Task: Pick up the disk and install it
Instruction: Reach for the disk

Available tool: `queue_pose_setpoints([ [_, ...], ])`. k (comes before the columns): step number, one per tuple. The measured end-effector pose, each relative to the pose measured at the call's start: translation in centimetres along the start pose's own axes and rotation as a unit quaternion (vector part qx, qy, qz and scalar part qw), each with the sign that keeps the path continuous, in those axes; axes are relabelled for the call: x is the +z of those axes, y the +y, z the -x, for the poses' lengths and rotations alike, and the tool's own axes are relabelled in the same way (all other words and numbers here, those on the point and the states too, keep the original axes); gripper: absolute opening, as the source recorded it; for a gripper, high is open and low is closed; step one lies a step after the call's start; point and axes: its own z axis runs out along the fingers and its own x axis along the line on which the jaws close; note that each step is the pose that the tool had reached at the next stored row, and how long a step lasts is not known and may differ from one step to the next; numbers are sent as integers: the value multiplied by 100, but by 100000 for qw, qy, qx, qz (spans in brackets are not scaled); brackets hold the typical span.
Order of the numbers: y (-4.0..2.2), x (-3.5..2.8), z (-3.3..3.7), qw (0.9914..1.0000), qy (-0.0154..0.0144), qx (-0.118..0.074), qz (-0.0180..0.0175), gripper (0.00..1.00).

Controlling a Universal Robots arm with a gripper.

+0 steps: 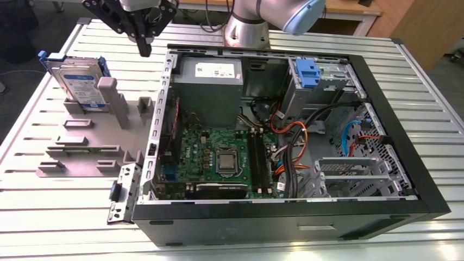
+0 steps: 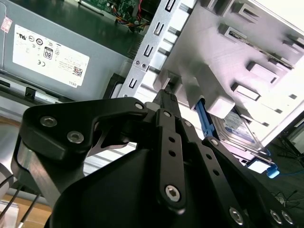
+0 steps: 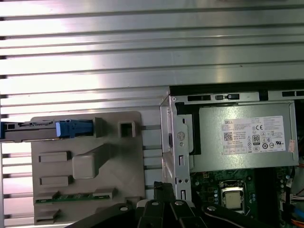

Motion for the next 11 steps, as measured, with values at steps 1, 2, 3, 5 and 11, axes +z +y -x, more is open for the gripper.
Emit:
queue_pose_setpoints([
  [1,0,0,-3,100000,-2,1,1,11],
  [2,0,0,-6,100000,0,1,2,11],
  [3,-1,0,-9,100000,-3,2,3,11],
  [5,-1,0,-16,100000,-1,2,1,11],
  [11,-2,-1,-34,100000,1,1,0,11],
])
